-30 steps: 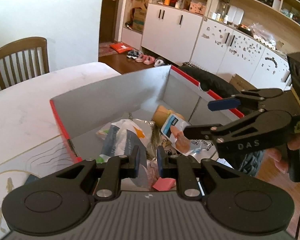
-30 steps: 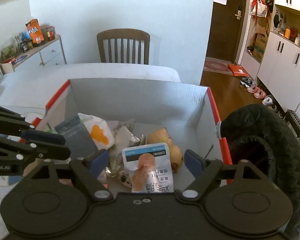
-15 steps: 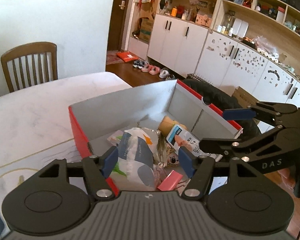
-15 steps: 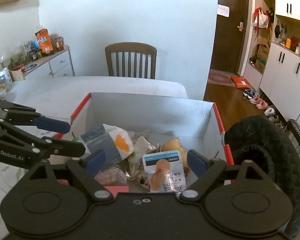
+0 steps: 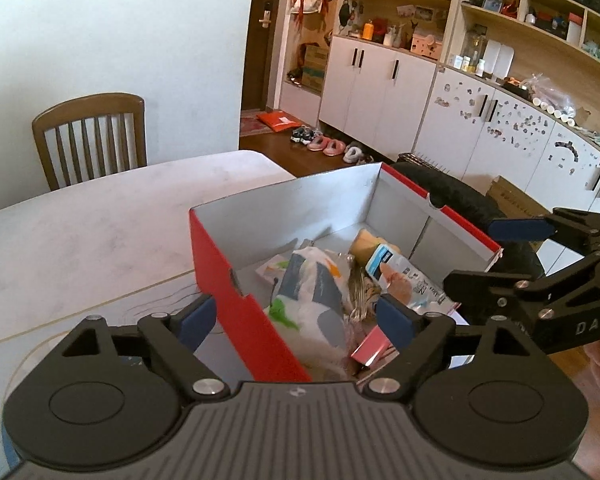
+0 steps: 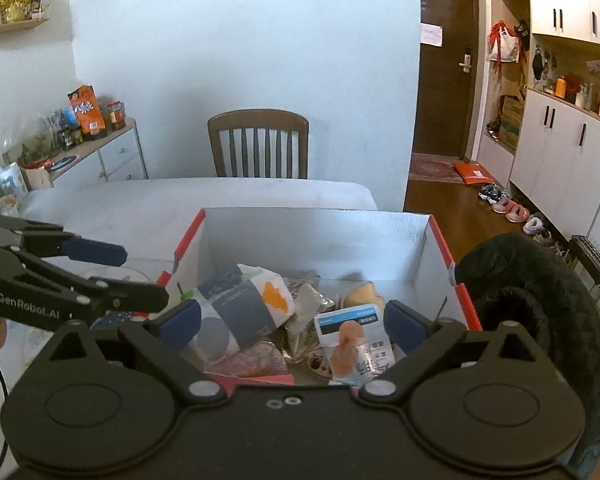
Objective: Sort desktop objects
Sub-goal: 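Lift both open grippers away from the shoebox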
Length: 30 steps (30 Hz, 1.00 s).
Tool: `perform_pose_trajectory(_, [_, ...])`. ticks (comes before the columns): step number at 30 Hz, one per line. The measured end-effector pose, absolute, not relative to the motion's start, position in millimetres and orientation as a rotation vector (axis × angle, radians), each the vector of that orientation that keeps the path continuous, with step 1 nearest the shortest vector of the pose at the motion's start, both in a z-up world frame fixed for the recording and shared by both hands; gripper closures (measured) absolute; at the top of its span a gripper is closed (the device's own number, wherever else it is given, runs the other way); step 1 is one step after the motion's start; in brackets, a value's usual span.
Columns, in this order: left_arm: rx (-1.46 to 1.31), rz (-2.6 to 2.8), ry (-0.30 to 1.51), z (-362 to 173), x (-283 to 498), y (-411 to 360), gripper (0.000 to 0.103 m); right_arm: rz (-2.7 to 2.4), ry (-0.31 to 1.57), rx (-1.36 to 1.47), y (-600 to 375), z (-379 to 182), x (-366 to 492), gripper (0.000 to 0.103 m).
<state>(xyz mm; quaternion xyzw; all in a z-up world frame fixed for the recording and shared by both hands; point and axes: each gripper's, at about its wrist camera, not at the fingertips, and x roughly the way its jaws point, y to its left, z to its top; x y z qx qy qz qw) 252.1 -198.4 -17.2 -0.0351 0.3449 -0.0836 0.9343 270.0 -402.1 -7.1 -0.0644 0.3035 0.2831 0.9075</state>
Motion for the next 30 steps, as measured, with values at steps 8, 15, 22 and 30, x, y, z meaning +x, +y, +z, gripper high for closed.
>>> perform_pose_trajectory(8, [-0.085, -0.167, 0.704, -15.1, 238.8, -192.3, 0.0, 0.557, 0.599, -0.118, -397.6, -0.7, 249.9, 0.001])
perform_pose_trajectory(15, [-0.08, -0.166, 0.719, -14.6, 225.6, -189.1, 0.0, 0.526, 0.588, -0.114, -393.6, 2.4, 234.2, 0.001])
perform_pose_trajectory(22, [-0.059, -0.171, 0.732, -15.7, 214.9, -185.8, 0.0, 0.518, 0.607, -0.111, -387.5, 0.2, 220.7, 0.001])
perform_pose_trajectory(30, [-0.053, -0.16, 0.751, -16.0, 209.5, -183.1, 0.0, 0.512, 0.617, -0.103, -380.9, -1.3, 208.9, 0.001])
